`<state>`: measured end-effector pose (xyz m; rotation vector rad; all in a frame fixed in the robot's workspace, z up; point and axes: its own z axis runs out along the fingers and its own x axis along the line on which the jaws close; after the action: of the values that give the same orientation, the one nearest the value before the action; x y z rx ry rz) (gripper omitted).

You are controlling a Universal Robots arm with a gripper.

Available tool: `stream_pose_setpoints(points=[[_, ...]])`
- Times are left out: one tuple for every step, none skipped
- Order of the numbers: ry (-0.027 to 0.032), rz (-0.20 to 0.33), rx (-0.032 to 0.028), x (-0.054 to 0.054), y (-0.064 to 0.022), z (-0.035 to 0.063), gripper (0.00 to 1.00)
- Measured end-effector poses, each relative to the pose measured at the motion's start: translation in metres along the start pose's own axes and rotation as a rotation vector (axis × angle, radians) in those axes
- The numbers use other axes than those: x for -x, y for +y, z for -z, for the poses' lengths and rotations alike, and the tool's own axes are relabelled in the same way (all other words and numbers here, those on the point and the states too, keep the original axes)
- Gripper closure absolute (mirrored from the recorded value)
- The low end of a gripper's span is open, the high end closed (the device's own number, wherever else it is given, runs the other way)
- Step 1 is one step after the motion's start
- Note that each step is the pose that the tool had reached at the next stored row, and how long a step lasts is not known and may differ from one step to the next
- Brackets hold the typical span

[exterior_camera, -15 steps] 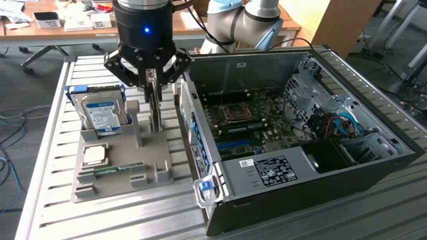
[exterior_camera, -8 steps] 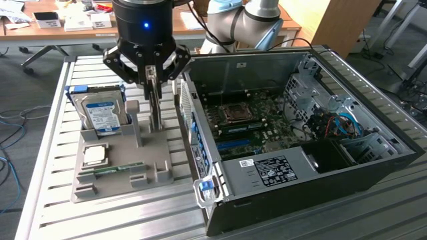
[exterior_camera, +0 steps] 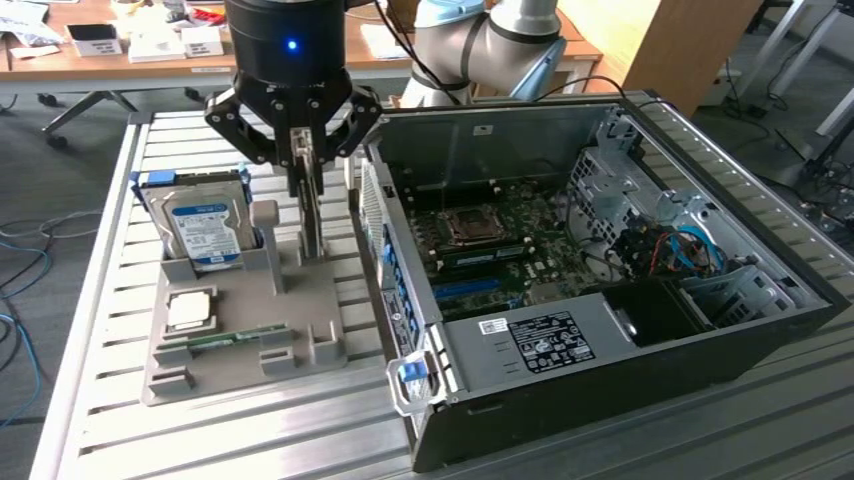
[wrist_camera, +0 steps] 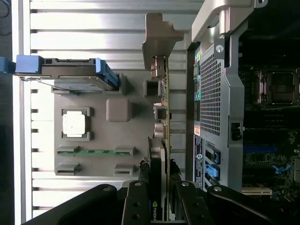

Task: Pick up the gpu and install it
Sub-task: 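Pick up the gpu and move the gpu toward the slot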

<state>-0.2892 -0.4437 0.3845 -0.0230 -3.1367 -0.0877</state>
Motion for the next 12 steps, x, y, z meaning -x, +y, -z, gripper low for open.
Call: stream_pose_setpoints(points=[[-0.0001,0.0,0.0001,0.0,0.0,0.0,0.73],[-0.0002,0.0,0.0001,0.0,0.0,0.0,0.73],[-0.0001,0.0,0.0,0.0,0.0,0.0001,0.73],[0.0001,0.0,-0.0001,0.0,0.0,0.0002,0.73],[0.0,0.0,-0.0001,0.0,0.0,0.0001,0.73],[0.0001,0.0,-0.0001,0.0,0.0,0.0001,0.73],[0.0,0.0,-0.0001,0.0,0.0,0.0002,0.73],[0.0,0.0,-0.0001,0.0,0.0,0.0002,0.73],[0.0,0.0,-0.0001,0.0,0.0,0.0002,0.73],[0.0,0.0,-0.0001,0.0,0.0,0.0002,0.73],[0.0,0.0,-0.0001,0.0,0.0,0.0002,0.73],[0.0,0.0,-0.0001,0.0,0.0,0.0001,0.73]])
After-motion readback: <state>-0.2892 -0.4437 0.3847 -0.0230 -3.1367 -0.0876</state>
